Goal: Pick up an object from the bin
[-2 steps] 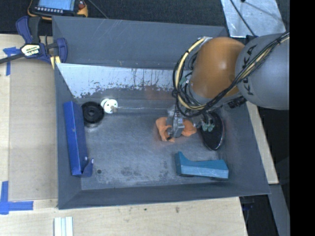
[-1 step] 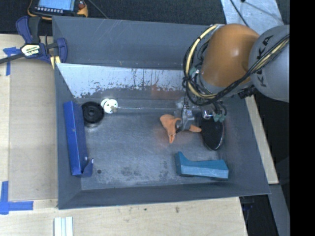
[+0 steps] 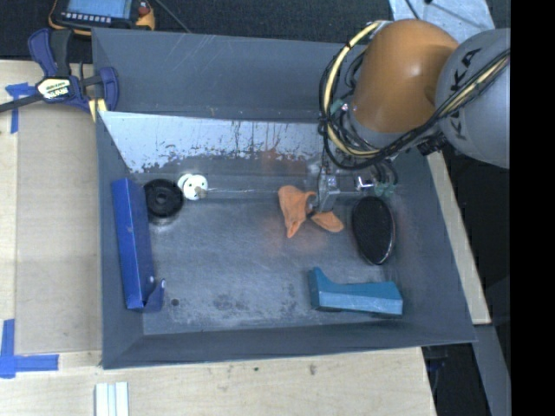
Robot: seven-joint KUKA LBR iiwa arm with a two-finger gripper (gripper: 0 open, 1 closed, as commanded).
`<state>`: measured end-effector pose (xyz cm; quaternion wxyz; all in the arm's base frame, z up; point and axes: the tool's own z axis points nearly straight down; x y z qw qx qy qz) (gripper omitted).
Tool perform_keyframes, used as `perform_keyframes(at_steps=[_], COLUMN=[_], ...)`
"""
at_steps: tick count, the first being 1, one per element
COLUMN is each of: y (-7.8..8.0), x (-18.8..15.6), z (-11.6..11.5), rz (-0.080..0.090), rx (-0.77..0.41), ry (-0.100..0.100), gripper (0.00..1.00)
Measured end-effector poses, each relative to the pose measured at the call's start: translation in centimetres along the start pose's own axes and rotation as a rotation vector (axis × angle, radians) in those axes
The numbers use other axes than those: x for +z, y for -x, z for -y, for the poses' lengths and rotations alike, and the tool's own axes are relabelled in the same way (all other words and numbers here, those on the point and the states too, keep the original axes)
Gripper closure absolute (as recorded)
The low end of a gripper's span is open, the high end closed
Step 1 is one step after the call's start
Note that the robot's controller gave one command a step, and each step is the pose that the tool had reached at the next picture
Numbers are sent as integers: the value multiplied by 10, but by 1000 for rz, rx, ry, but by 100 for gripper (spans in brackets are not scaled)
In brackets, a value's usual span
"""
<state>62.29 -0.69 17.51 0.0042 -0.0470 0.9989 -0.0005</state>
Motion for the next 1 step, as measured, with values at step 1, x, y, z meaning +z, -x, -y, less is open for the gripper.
perform_keyframes(at_steps=[1], y=[-46], x=[-32], z=[6], rz=[-11], rx=[-7], ry=[2], gripper=[100])
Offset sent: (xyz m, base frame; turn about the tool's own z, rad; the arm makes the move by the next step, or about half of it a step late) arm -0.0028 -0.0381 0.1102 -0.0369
